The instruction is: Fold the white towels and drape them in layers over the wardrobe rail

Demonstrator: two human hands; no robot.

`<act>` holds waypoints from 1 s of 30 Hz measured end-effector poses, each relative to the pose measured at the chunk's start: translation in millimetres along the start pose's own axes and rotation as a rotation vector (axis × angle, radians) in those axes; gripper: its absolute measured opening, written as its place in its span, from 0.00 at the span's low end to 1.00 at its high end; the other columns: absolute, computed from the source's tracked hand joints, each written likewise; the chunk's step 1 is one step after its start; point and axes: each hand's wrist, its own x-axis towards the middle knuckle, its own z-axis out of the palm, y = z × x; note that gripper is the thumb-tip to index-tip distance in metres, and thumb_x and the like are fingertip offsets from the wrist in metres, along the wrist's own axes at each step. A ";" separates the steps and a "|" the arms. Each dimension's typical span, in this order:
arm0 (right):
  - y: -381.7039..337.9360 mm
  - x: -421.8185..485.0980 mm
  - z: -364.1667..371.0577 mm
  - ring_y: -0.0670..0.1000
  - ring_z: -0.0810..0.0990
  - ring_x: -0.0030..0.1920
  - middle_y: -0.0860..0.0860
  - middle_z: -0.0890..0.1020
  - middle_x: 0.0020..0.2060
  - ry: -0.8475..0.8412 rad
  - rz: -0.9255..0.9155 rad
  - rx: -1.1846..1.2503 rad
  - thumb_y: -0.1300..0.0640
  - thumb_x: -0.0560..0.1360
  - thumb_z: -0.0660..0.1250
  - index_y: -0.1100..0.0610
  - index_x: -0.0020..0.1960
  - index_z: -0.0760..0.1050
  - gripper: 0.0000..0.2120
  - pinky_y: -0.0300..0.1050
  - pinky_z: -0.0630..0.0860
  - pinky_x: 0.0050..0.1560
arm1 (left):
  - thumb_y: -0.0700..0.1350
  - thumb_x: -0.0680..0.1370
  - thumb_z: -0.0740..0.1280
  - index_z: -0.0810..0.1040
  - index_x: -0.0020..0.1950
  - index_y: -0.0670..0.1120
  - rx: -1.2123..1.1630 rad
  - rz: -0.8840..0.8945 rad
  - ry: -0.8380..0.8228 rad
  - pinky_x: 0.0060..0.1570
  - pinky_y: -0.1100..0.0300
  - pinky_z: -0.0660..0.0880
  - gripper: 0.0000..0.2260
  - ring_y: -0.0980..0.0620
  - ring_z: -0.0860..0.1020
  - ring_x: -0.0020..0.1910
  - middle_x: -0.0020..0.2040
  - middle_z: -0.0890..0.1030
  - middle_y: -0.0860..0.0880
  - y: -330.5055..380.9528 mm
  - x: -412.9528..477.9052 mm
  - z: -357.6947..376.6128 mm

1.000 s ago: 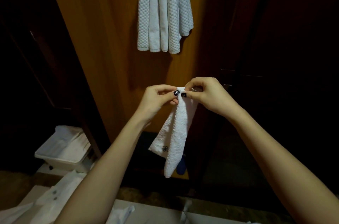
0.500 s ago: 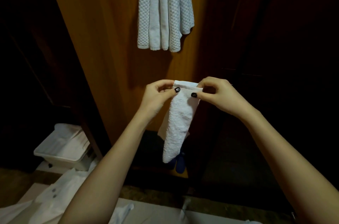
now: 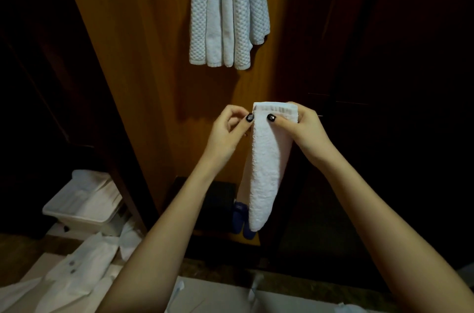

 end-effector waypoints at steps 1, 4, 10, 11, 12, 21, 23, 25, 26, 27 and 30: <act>1.6 1.8 -4.0 0.49 0.84 0.47 0.51 0.85 0.47 0.005 0.020 0.029 0.62 0.76 0.69 0.56 0.52 0.79 0.05 0.41 0.80 0.47 | 0.39 0.80 0.63 0.74 0.48 0.49 0.046 0.001 -0.028 0.46 0.64 0.74 0.05 0.61 0.77 0.43 0.44 0.78 0.52 -5.7 -2.8 -1.8; 4.6 7.5 -15.2 0.48 0.83 0.45 0.50 0.84 0.44 0.027 0.077 0.106 0.62 0.76 0.68 0.58 0.50 0.79 0.04 0.41 0.78 0.46 | 0.41 0.81 0.62 0.77 0.47 0.50 0.176 -0.005 -0.132 0.53 0.62 0.72 0.06 0.60 0.77 0.47 0.45 0.79 0.53 -25.6 -11.9 -4.2; 3.3 13.4 -26.8 0.48 0.84 0.45 0.50 0.85 0.43 -0.004 0.147 0.228 0.61 0.77 0.66 0.60 0.55 0.78 0.08 0.42 0.80 0.45 | 0.41 0.80 0.65 0.75 0.50 0.53 0.144 -0.064 -0.156 0.54 0.68 0.73 0.06 0.66 0.76 0.52 0.50 0.78 0.57 -43.0 -19.6 8.2; 2.4 13.6 -28.3 0.47 0.84 0.44 0.50 0.85 0.43 -0.016 0.147 0.235 0.61 0.77 0.66 0.60 0.54 0.78 0.07 0.41 0.79 0.45 | 0.41 0.79 0.66 0.75 0.50 0.53 0.158 -0.055 -0.162 0.55 0.68 0.73 0.06 0.64 0.76 0.53 0.49 0.78 0.58 -45.2 -19.8 9.6; 1.6 14.1 -30.1 0.47 0.84 0.44 0.49 0.85 0.42 -0.028 0.148 0.243 0.61 0.77 0.65 0.59 0.54 0.78 0.06 0.40 0.79 0.44 | 0.41 0.79 0.66 0.75 0.49 0.54 0.178 -0.039 -0.169 0.56 0.67 0.72 0.07 0.63 0.76 0.54 0.48 0.78 0.60 -46.0 -19.9 10.9; -1.0 14.5 -49.5 0.45 0.82 0.41 0.46 0.83 0.39 -0.004 0.197 0.289 0.51 0.74 0.66 0.57 0.53 0.76 0.11 0.41 0.78 0.42 | 0.39 0.78 0.69 0.80 0.43 0.50 0.188 0.014 -0.256 0.49 0.66 0.72 0.06 0.60 0.78 0.45 0.41 0.81 0.60 -42.3 -24.6 24.3; 1.8 13.2 -49.0 0.45 0.82 0.41 0.47 0.83 0.40 0.007 0.197 0.289 0.52 0.76 0.66 0.58 0.54 0.75 0.11 0.41 0.77 0.43 | 0.38 0.77 0.70 0.80 0.42 0.52 0.152 0.036 -0.246 0.50 0.67 0.72 0.08 0.60 0.78 0.45 0.41 0.81 0.60 -41.9 -27.2 27.5; 3.8 13.3 -49.0 0.46 0.82 0.42 0.48 0.83 0.40 0.030 0.192 0.313 0.52 0.74 0.67 0.57 0.53 0.76 0.12 0.41 0.78 0.42 | 0.37 0.76 0.70 0.80 0.42 0.52 0.126 0.039 -0.233 0.50 0.66 0.73 0.10 0.59 0.78 0.46 0.42 0.82 0.59 -42.8 -30.9 28.9; 4.2 13.6 -49.2 0.46 0.82 0.42 0.48 0.83 0.40 0.045 0.190 0.334 0.52 0.74 0.67 0.57 0.52 0.76 0.11 0.41 0.78 0.42 | 0.36 0.75 0.70 0.81 0.42 0.52 0.136 0.035 -0.239 0.50 0.65 0.73 0.10 0.59 0.79 0.46 0.43 0.82 0.57 -44.4 -32.5 29.1; 4.5 13.7 -49.6 0.46 0.82 0.42 0.48 0.83 0.40 0.057 0.184 0.354 0.53 0.76 0.67 0.58 0.52 0.76 0.09 0.41 0.78 0.43 | 0.36 0.76 0.70 0.81 0.42 0.52 0.169 0.037 -0.247 0.49 0.65 0.74 0.10 0.58 0.79 0.45 0.43 0.83 0.55 -46.3 -33.9 29.3; 5.2 13.8 -50.6 0.47 0.82 0.42 0.49 0.83 0.40 0.080 0.181 0.392 0.56 0.79 0.63 0.59 0.53 0.75 0.07 0.42 0.79 0.44 | 0.37 0.75 0.71 0.82 0.42 0.50 0.231 0.035 -0.187 0.48 0.63 0.75 0.07 0.56 0.81 0.46 0.44 0.84 0.51 -49.1 -36.5 27.7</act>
